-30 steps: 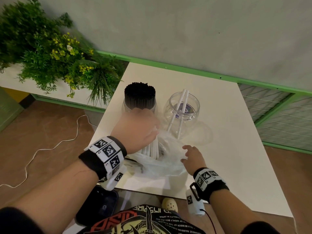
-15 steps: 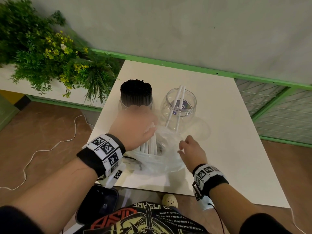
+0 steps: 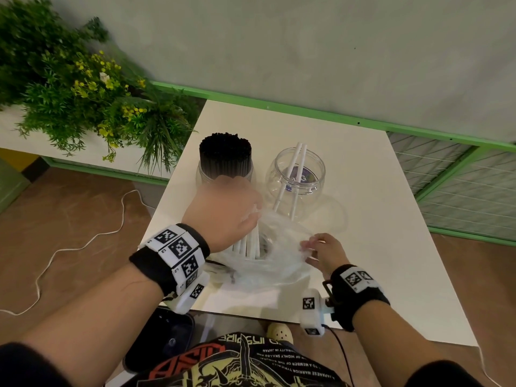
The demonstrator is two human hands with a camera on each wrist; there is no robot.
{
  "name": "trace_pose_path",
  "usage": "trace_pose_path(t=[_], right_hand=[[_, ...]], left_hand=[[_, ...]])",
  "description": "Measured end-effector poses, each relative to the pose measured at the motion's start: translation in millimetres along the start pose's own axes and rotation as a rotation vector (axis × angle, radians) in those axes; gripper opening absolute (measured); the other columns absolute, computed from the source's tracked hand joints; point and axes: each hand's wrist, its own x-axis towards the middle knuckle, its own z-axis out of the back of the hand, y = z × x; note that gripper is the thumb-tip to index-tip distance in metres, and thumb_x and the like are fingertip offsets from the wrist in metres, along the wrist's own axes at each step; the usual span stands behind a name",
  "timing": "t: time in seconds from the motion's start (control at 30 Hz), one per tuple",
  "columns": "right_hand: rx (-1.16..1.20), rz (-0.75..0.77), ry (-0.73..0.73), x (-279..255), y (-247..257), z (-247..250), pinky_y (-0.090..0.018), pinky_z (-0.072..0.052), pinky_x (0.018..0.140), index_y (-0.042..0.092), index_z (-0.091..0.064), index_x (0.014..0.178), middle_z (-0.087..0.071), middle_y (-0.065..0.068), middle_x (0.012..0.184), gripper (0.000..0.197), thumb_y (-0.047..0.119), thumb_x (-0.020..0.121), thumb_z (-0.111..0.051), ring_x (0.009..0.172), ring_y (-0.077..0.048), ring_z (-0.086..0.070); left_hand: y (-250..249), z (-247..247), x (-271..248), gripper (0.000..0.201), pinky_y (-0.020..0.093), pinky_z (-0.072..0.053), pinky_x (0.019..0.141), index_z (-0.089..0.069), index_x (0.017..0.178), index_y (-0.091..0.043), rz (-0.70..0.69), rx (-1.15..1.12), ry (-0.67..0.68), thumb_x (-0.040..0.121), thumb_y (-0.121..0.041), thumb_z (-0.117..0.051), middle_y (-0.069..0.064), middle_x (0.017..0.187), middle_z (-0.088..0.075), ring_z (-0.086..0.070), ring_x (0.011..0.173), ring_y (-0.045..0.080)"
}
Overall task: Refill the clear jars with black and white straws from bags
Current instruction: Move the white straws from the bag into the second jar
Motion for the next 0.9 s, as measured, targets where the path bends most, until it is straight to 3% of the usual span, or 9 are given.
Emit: trace_pose_path(t=[0.07, 0.17, 0.23, 0.3, 0.4, 0.53, 0.6, 0.73, 0.9], right_hand=[[0.391, -0.102, 0.096, -9.7, 4.4, -2.3, -0.029, -0.054, 0.059, 0.006, -0.049, 0.083, -0.060, -0.014, 0.077, 0.019, 0.000, 0.100, -0.042, 0.073, -0.026, -0.059], [0.662, -0.212, 0.195, -14.4, 6.5, -1.2, -0.034, -0.060, 0.064, 0.004, -0.055, 0.077, -0.056, -0.006, 0.056, 0.018, 0.002, 0.093, -0.048, 0.063, -0.022, -0.062], [0.710, -0.298, 0.214, -14.2, 5.4, 3.1, -0.036, -0.061, 0.061, 0.002, -0.058, 0.070, -0.050, -0.002, 0.046, 0.012, 0.000, 0.083, -0.056, 0.048, -0.018, -0.057], [0.623, -0.355, 0.217, -11.7, 3.3, 5.5, -0.028, -0.054, 0.047, 0.006, -0.051, 0.065, -0.042, -0.002, 0.044, 0.023, 0.002, 0.087, -0.049, 0.040, -0.017, -0.048], [0.308, -0.293, 0.096, -4.2, -2.0, 1.1, -0.022, -0.039, 0.041, 0.013, -0.048, 0.067, -0.039, 0.000, 0.048, 0.022, 0.007, 0.088, -0.046, 0.038, -0.015, -0.039], [-0.032, 0.015, 0.095, -5.2, -1.7, -2.8, -0.019, -0.034, 0.044, 0.019, -0.063, 0.095, -0.052, 0.001, 0.061, 0.008, 0.017, 0.095, -0.056, 0.045, -0.011, -0.040], [-0.001, -0.011, 0.179, -8.4, 1.0, 1.1, -0.021, -0.044, 0.049, 0.019, -0.069, 0.100, -0.064, -0.001, 0.075, 0.012, 0.019, 0.095, -0.058, 0.054, -0.012, -0.052], [0.183, -0.148, 0.338, -10.7, -0.6, 12.9, -0.037, -0.057, 0.080, 0.007, -0.066, 0.111, -0.070, -0.013, 0.105, 0.028, 0.027, 0.092, -0.059, 0.090, -0.025, -0.066], [0.374, -0.127, 0.432, -14.5, 3.3, 18.4, -0.031, -0.058, 0.070, 0.020, -0.064, 0.117, -0.070, -0.006, 0.112, 0.062, 0.037, 0.062, -0.087, 0.091, -0.018, -0.070]], left_hand=[[0.0, -0.1, 1.0, 0.028, 0.034, -0.040, 0.075, -0.058, 0.099, -0.038, 0.001, 0.002, 0.004, 0.086, -0.051, -0.037, -0.012, 0.108, -0.053, -0.052, 0.097, 0.018], [1.8, 0.1, 1.4, 0.025, 0.033, -0.040, 0.073, -0.058, 0.098, -0.037, 0.002, 0.002, -0.007, 0.086, -0.050, -0.040, -0.012, 0.106, -0.054, -0.052, 0.095, 0.018], [2.6, -0.1, 1.1, 0.023, 0.033, -0.040, 0.072, -0.058, 0.097, -0.037, 0.009, -0.005, -0.022, 0.086, -0.049, -0.043, -0.012, 0.105, -0.054, -0.052, 0.094, 0.019], [1.5, -0.6, 0.9, 0.023, 0.034, -0.040, 0.072, -0.058, 0.097, -0.037, 0.018, -0.005, -0.022, 0.086, -0.049, -0.042, -0.012, 0.105, -0.054, -0.052, 0.095, 0.018], [-2.4, -1.4, 1.5, 0.025, 0.035, -0.039, 0.074, -0.058, 0.097, -0.037, 0.028, -0.003, -0.006, 0.085, -0.049, -0.040, -0.012, 0.106, -0.053, -0.051, 0.097, 0.018], [-1.8, -0.8, 3.3, 0.027, 0.036, -0.041, 0.074, -0.058, 0.096, -0.036, 0.045, -0.012, -0.013, 0.085, -0.049, -0.037, -0.011, 0.105, -0.054, -0.052, 0.095, 0.020], [0.3, -0.6, 3.9, 0.027, 0.036, -0.042, 0.074, -0.058, 0.097, -0.037, 0.050, -0.015, -0.005, 0.085, -0.049, -0.037, -0.011, 0.105, -0.054, -0.052, 0.095, 0.020], [0.9, -1.3, 4.4, 0.029, 0.036, -0.041, 0.076, -0.057, 0.098, -0.037, 0.046, -0.011, 0.012, 0.085, -0.050, -0.035, -0.011, 0.108, -0.053, -0.051, 0.097, 0.019], [2.7, -0.8, 3.7, 0.028, 0.034, -0.040, 0.073, -0.058, 0.098, -0.037, 0.036, -0.007, 0.008, 0.085, -0.050, -0.036, -0.012, 0.107, -0.053, -0.051, 0.095, 0.019]])
